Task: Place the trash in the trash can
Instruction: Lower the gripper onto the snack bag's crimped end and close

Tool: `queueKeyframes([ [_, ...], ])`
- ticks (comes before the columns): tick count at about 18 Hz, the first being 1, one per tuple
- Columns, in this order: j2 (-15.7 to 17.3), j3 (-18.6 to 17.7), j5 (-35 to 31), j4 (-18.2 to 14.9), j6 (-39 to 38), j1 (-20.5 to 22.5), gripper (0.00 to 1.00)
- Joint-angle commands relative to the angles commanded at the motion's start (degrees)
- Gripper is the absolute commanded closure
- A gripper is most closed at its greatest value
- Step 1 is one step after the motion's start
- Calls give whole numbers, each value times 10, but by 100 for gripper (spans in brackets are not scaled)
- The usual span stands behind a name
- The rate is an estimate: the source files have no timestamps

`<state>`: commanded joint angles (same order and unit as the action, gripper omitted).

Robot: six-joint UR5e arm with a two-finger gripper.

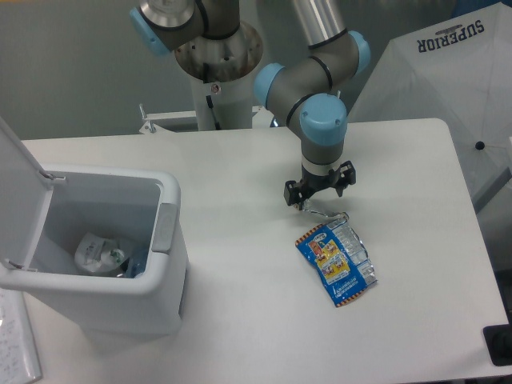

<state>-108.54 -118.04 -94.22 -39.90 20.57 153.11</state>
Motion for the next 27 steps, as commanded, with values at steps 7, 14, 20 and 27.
queueKeyframes([
  [7,-11,1,-2,1,3,0,6],
  [14,-12,0,-2,0,4,0,11],
  [20,-15,5,-2,1,1,-1,17],
  [27,-17,11,-2,0,2,-1,44],
])
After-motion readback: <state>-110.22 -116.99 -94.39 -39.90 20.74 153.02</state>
